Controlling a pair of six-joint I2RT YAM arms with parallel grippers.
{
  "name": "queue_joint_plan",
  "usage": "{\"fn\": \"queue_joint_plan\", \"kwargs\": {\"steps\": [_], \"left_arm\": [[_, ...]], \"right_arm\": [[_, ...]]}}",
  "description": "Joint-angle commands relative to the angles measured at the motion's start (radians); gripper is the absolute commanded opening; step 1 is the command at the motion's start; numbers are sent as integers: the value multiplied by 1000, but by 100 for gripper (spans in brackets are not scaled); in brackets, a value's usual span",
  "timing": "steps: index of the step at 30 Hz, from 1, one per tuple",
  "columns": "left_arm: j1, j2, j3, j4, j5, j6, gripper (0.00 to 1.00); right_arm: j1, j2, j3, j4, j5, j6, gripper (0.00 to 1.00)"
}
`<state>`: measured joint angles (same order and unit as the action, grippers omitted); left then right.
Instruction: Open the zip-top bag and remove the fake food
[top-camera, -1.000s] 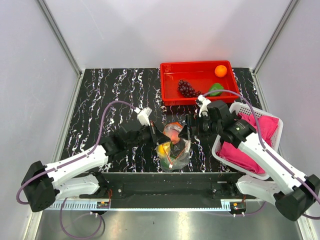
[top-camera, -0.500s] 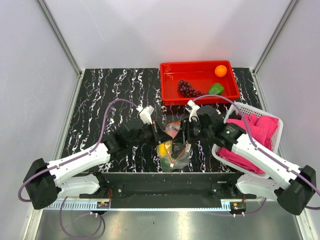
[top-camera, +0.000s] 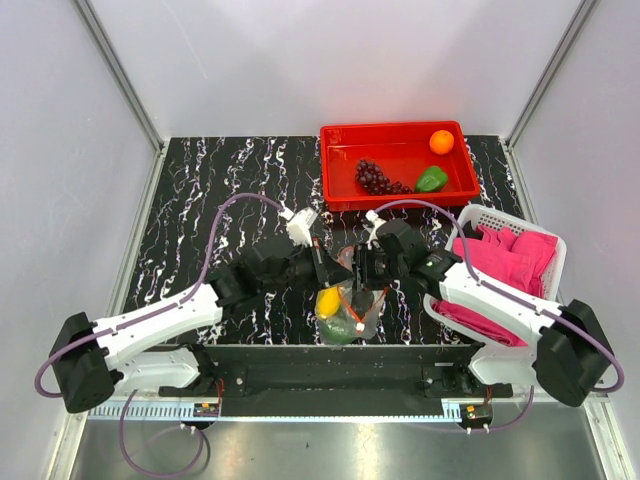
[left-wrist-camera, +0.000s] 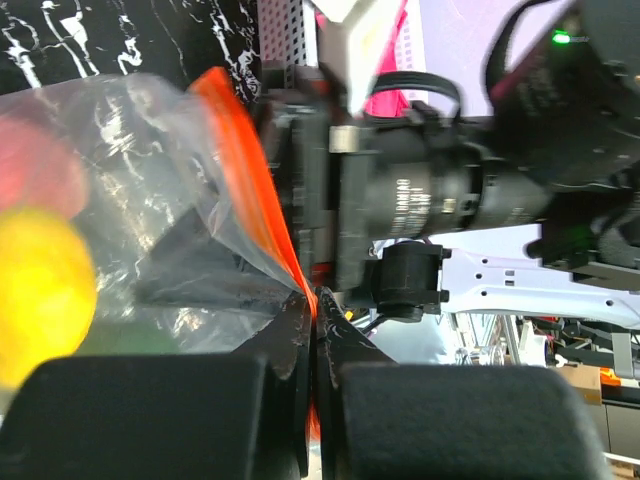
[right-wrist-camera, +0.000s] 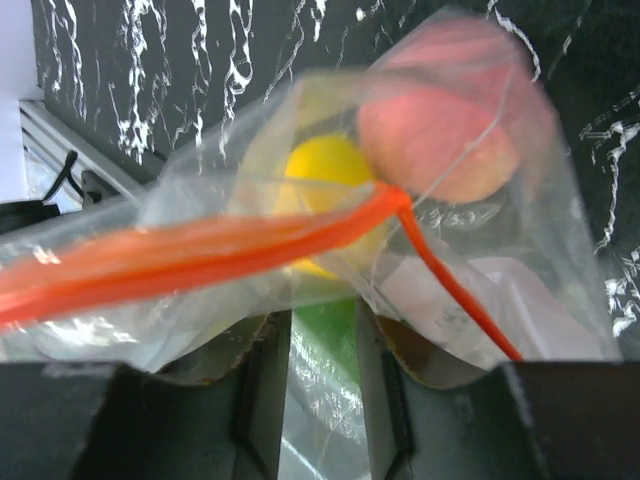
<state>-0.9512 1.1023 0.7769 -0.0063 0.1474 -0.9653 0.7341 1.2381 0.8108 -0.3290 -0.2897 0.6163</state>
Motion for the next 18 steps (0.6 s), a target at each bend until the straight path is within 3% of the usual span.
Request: {"fn": "queue_joint_plan", "kwargs": {"steps": [1,13,18], "left_arm": [[-18,33,51,71,-12,4,0],[-29,62,32,88,-26,11,0],[-29,51,4,86,-48,10,0]], "right_arm": [[8,40,-7,145,-3,19,42],[8,124,-85,352,-103,82,70],[8,159,-111,422,-175,95,77]]}}
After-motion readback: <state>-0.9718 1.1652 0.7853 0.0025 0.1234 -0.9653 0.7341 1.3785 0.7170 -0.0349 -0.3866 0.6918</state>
